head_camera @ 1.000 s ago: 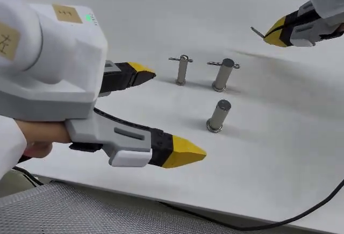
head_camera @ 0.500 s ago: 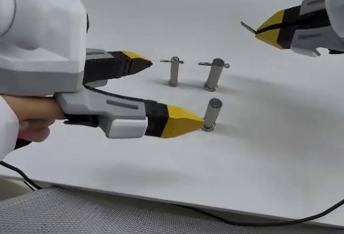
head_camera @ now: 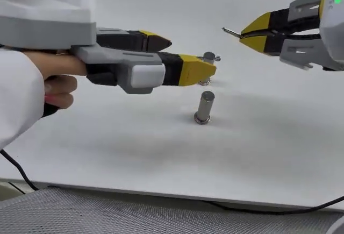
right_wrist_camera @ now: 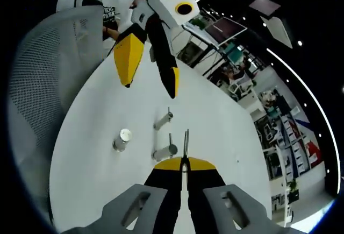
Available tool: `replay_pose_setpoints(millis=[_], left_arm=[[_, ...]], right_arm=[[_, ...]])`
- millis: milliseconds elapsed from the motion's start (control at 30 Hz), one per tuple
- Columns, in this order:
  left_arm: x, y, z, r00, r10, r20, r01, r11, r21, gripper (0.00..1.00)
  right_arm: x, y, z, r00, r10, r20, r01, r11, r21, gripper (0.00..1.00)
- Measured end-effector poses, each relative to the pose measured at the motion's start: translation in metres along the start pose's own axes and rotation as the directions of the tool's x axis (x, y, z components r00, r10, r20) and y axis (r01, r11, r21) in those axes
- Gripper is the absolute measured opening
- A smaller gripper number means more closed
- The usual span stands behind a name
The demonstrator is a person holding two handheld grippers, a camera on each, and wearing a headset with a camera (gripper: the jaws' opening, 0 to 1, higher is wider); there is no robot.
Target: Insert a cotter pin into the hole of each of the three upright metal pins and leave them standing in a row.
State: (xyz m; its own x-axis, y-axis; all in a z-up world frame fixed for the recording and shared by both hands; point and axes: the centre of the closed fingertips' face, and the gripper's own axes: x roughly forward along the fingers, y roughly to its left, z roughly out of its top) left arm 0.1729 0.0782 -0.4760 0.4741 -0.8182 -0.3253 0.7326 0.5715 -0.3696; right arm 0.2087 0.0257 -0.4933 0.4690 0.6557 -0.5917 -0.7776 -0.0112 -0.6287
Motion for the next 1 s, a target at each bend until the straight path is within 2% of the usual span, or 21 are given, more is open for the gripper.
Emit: replay_pose_setpoints(millis=[133,400,667,767,867,1000], left_arm=[[0.009,0.002,0.003,0.9999,-0.012,-0.005,0.011,1.000,-0.026,0.43],[0.022,0.003,0.001,0.9992,-0.029,-0.029,0.027,0.998,-0.060,0.26],[0.027,0.001,-0.004,0.9980,-0.039,-0.049,0.035,0.996,-0.086,0.15],[0.028,0.002,-0.004,0.9986,-0.032,-0.043,0.028,0.995,-0.098,0.12],[0.028,0.001,-0.006,0.9982,-0.039,-0.045,0.034,0.993,-0.112,0.05],[0.028,0.001,-0.007,0.9982,-0.042,-0.043,0.036,0.991,-0.129,0.03]], right_arm=[[0.002,0.013,0.007,0.9998,0.018,0.008,-0.018,1.000,-0.017,0.00],[0.002,0.023,0.019,0.9989,0.034,0.032,-0.033,0.999,-0.025,0.00],[0.002,0.023,0.027,0.9986,0.031,0.044,-0.029,0.999,-0.041,0.00],[0.002,0.024,0.031,0.9981,0.033,0.051,-0.031,0.999,-0.043,0.00],[0.002,0.024,0.034,0.9980,0.033,0.054,-0.031,0.998,-0.049,0.00],[0.003,0.025,0.037,0.9979,0.035,0.055,-0.032,0.998,-0.054,0.00]])
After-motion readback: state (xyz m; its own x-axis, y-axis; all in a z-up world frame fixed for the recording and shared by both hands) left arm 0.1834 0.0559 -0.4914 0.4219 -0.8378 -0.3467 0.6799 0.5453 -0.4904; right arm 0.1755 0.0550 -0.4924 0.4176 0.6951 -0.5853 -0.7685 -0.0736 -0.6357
